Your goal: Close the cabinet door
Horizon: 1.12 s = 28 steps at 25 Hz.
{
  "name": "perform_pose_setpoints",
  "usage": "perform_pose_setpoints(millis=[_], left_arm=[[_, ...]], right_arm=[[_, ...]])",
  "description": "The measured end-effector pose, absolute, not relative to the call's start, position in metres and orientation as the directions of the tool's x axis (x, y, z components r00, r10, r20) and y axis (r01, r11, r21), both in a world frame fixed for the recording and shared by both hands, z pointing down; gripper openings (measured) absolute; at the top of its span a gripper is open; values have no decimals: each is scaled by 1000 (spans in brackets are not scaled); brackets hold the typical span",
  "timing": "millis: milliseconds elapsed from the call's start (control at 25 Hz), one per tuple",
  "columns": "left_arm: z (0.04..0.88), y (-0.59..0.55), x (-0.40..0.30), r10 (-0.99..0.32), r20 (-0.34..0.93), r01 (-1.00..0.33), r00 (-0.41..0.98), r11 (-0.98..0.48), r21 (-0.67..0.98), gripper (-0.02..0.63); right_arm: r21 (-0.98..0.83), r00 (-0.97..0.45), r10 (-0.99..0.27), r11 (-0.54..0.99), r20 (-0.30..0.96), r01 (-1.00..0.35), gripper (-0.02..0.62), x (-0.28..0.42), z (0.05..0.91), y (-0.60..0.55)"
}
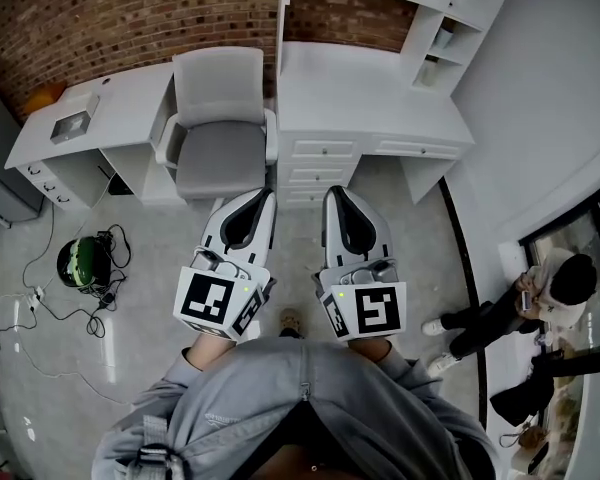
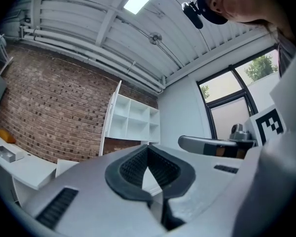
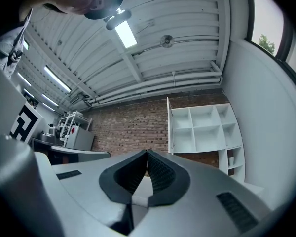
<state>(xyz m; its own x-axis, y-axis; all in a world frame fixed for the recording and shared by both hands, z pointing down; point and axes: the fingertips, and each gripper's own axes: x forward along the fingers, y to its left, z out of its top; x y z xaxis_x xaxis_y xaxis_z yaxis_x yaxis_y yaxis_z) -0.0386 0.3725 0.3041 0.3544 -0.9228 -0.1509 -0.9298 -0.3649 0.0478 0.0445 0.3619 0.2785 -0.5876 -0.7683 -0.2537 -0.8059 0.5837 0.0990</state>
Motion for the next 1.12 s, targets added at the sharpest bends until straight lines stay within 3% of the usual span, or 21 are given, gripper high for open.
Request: perform_pose_setpoints(millis=[560,1120], left_arm=[[305,276,-28,-943,-152,-950,295,-307,62,5],[309,248,-42,-957,-137,-961,256,-267,73,5]], right_arm=[[97,-648,-726,645,-230,-758,26,53,282,260],[81,-667,-711,668,-222,-740,26,44,286,229]])
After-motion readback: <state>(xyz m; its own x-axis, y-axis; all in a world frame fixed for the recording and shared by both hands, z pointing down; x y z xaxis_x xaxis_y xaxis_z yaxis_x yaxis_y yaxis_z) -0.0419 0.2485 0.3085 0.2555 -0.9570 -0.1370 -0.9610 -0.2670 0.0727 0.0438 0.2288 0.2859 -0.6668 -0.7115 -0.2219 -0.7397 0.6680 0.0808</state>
